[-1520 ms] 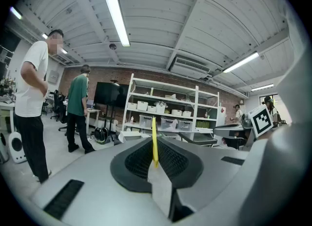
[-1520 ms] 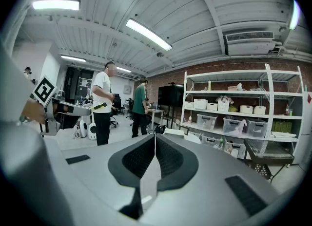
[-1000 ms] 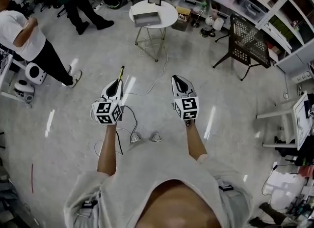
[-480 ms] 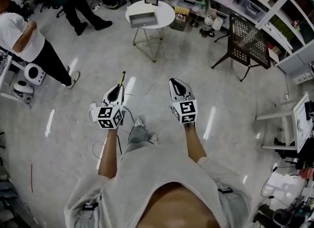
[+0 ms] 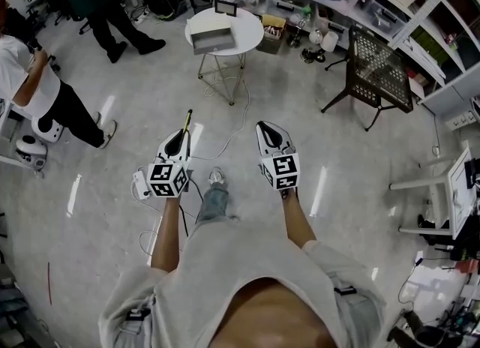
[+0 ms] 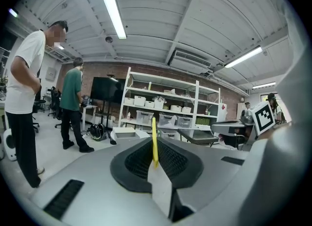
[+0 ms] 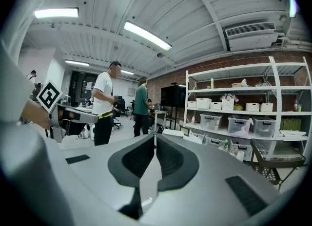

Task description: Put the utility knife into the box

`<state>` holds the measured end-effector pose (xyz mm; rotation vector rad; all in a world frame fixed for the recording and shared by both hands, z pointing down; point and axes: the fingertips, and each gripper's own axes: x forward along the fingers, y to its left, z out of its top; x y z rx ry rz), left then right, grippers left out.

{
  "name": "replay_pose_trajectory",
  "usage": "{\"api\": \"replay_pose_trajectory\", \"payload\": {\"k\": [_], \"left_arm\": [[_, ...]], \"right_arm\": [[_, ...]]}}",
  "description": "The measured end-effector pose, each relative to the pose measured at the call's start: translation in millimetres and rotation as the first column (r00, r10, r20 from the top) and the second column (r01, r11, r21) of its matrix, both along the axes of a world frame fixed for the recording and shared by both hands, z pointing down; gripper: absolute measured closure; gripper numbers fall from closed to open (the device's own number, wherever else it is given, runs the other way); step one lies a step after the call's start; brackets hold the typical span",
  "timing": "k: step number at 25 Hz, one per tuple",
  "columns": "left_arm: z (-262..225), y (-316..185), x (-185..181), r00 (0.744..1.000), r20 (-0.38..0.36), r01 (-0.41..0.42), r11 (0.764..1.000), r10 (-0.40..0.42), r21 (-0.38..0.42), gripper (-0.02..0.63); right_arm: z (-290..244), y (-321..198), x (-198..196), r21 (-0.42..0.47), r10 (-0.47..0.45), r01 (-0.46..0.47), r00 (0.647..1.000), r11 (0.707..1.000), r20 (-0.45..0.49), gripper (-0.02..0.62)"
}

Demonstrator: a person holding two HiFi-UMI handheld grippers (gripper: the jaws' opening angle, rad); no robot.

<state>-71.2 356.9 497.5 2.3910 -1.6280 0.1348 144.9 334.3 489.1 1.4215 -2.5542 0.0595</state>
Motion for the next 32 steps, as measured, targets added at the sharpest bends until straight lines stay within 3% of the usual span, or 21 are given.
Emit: {"api": "replay_pose_trajectory", "payload": {"k": [11, 19, 32], "left_arm": [[-10.6, -143.7, -19.0, 0.999, -0.034, -0.036, 0.999, 0.038, 0.032, 0.568], [-13.2, -232.7, -54.6, 0.998, -0.042, -0.043, 0.998, 0.045, 0.038, 0.568], [7.6, -296.0, -66.3, 0.996, -0.046, -0.073, 0.997, 0.074, 0.012, 0.568]], "right_arm": [[-20.6, -134.4, -23.2, 0.034, 0.016, -0.015, 0.999, 0.999, -0.044, 0.558], [-24.8, -219.2, -61.3, 0.04, 0.014, -0.012, 0.998, 0.999, -0.059, 0.558], [-1.0, -276.6, -72.7, 0.0, 0.039, -0.039, 0.997, 0.999, -0.067, 0.558]]}}
